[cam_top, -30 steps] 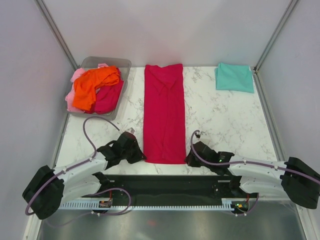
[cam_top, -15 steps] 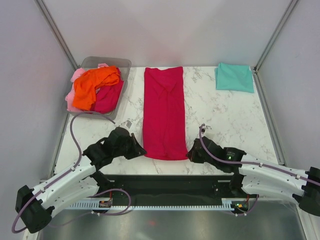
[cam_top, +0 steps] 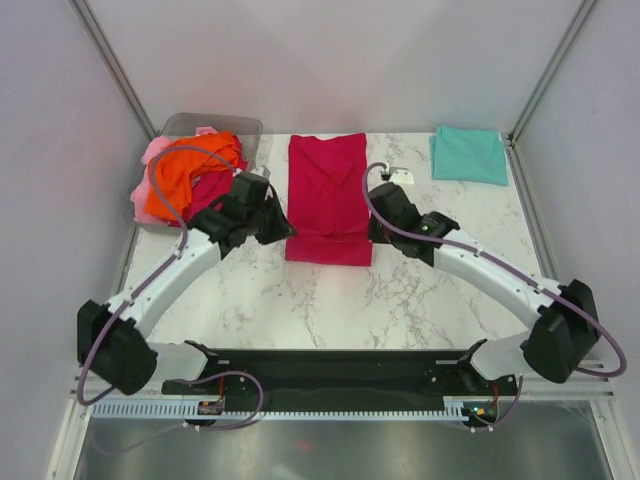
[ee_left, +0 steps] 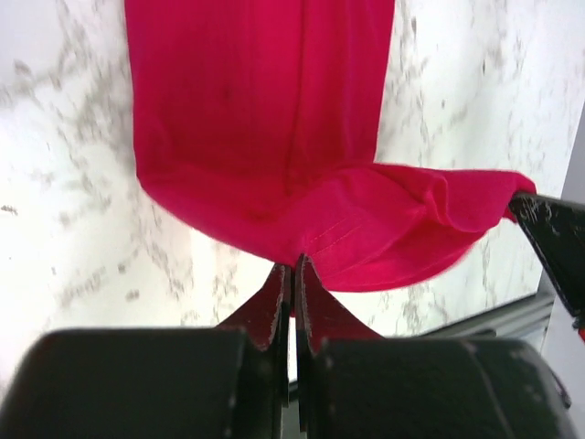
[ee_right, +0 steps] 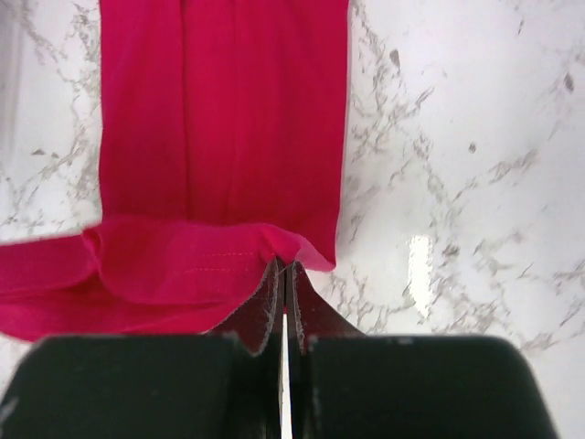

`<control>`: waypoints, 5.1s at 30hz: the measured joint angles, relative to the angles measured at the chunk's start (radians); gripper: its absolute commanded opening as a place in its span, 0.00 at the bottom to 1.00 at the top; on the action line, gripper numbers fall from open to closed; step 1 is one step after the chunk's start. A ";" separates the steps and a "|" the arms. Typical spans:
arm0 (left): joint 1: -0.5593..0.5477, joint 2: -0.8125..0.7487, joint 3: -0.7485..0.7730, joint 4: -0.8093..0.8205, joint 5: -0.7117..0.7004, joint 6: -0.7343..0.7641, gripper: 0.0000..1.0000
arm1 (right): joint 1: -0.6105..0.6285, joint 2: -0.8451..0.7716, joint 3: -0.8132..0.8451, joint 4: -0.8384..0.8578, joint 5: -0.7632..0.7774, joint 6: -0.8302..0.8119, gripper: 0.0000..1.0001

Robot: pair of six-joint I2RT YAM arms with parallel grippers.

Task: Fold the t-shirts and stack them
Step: Fold the tshirt

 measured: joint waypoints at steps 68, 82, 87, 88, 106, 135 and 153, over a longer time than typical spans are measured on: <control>0.314 0.374 -0.198 0.306 0.298 0.126 0.56 | -0.327 0.412 -0.153 0.430 -0.616 -0.135 0.38; 0.299 0.475 -0.192 0.475 0.318 0.072 0.47 | -0.327 0.467 -0.153 0.535 -0.658 -0.118 0.22; 0.292 0.508 -0.187 0.514 0.316 0.049 0.02 | -0.327 0.470 -0.154 0.540 -0.660 -0.119 0.09; 0.291 0.517 -0.187 0.521 0.318 0.048 0.02 | -0.328 0.471 -0.156 0.544 -0.661 -0.120 0.03; -0.003 0.066 -0.387 0.323 0.239 0.035 0.02 | -0.310 -0.047 -0.541 0.406 -0.665 -0.014 0.00; -0.208 -0.370 -0.211 -0.137 0.105 -0.166 0.02 | -0.155 -0.465 -0.247 -0.152 -0.455 0.114 0.00; 0.105 0.092 0.056 -0.098 0.194 0.056 0.02 | -0.296 0.055 0.071 -0.077 -0.462 -0.095 0.00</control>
